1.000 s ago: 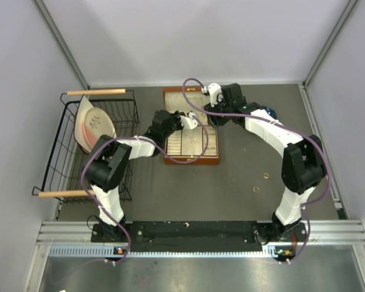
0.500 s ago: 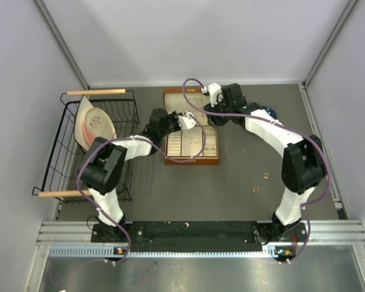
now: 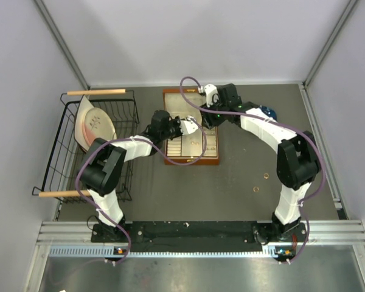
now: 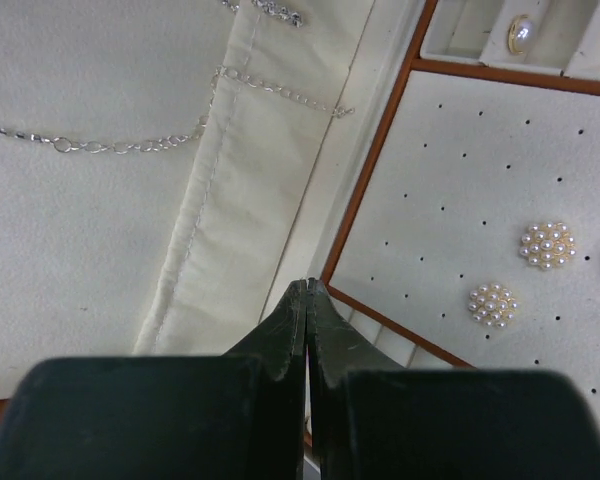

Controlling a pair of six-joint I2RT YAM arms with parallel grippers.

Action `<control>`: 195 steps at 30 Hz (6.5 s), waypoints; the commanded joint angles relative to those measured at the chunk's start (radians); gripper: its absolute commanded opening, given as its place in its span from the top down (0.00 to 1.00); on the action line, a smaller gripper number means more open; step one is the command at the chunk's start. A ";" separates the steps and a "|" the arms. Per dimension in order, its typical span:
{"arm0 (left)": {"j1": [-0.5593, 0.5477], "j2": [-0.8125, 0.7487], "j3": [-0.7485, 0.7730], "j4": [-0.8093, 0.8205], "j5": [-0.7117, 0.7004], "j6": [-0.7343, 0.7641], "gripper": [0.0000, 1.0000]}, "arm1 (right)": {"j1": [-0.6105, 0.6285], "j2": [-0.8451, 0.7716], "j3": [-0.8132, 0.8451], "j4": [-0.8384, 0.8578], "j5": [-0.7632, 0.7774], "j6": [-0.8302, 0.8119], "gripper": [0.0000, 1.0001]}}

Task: Organize the mixed jewelry

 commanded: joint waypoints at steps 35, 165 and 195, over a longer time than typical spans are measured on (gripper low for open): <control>0.000 -0.140 -0.090 0.151 -0.078 -0.069 0.97 | 0.174 0.181 0.125 0.200 0.381 0.005 0.55; 0.115 0.006 -0.075 0.364 0.048 0.031 0.48 | 0.234 0.087 0.158 0.178 0.653 -0.003 1.00; 0.091 0.110 -0.041 0.396 0.002 0.108 0.70 | 0.205 0.057 0.147 0.174 0.636 0.011 1.00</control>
